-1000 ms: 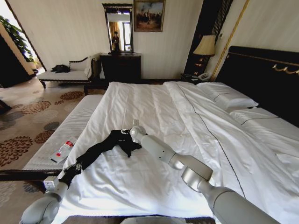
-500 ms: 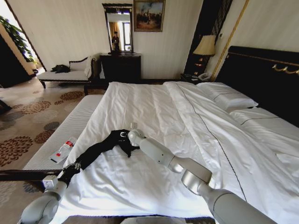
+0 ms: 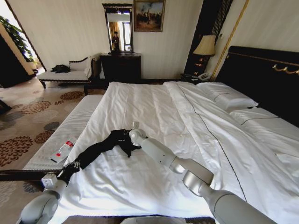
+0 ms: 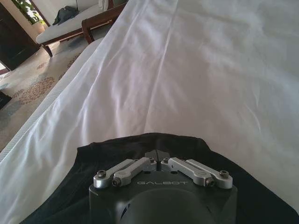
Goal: Fold the clothes on the bed.
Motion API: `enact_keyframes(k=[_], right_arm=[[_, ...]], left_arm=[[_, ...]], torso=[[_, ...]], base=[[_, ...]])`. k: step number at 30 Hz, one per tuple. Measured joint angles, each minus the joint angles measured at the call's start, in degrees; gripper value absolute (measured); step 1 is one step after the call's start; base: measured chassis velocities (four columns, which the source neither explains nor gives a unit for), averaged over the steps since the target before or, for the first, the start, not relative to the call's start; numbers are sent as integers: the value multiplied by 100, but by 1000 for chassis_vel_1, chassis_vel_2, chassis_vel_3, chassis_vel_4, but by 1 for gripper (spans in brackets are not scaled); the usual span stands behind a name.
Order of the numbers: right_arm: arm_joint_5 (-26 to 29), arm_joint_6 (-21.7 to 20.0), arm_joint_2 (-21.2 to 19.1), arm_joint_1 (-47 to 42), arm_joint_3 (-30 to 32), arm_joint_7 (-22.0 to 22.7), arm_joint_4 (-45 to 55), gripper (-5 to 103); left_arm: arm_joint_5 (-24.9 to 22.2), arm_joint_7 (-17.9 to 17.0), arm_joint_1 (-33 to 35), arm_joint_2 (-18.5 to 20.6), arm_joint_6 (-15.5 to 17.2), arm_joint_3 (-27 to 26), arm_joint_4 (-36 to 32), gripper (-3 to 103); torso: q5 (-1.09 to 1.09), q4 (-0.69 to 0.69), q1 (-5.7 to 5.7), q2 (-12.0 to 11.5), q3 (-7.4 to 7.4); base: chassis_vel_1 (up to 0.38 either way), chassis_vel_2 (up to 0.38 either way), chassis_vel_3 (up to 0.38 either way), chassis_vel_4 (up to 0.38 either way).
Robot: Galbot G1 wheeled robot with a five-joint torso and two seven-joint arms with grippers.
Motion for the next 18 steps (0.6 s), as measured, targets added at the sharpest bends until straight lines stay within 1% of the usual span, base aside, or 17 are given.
enact_keyframes(k=[4, 8, 12, 14, 15, 16, 18], right_arm=[[40, 5, -51, -69, -5, 24, 147, 0], [54, 44, -64, -89, -14, 37, 222, 0], [54, 111, -29, -71, 0, 40, 236, 0], [85, 119, 0, -28, 9, 75, 240, -2], [107, 109, 12, -9, -5, 115, 240, 3], [107, 109, 12, -9, -5, 115, 240, 3], [121, 42, 31, -4, -38, 210, 236, 14]], left_arm=[[-51, -2, -18, 31, 13, -35, -11, 1], [-54, -3, -9, 29, 14, -36, -12, 1], [-51, -3, -6, 23, 14, -36, -2, 1], [-48, -3, -7, 23, 14, -36, 12, 1], [-48, -3, -9, 25, 13, -36, 20, 1], [-48, -3, -9, 25, 13, -36, 20, 1], [-48, -3, -14, 27, 12, -36, 26, 1]], torso=[[0, 0, 0, 0, 0], [0, 0, 0, 0, 0], [0, 0, 0, 0, 0], [0, 1, 0, 0, 0], [0, 1, 0, 0, 0], [0, 1, 0, 0, 0], [0, 1, 0, 0, 0]], base=[[0, 0, 0, 0], [0, 0, 0, 0], [0, 0, 0, 0], [0, 0, 0, 0], [0, 0, 0, 0], [0, 0, 0, 0], [0, 0, 0, 0]])
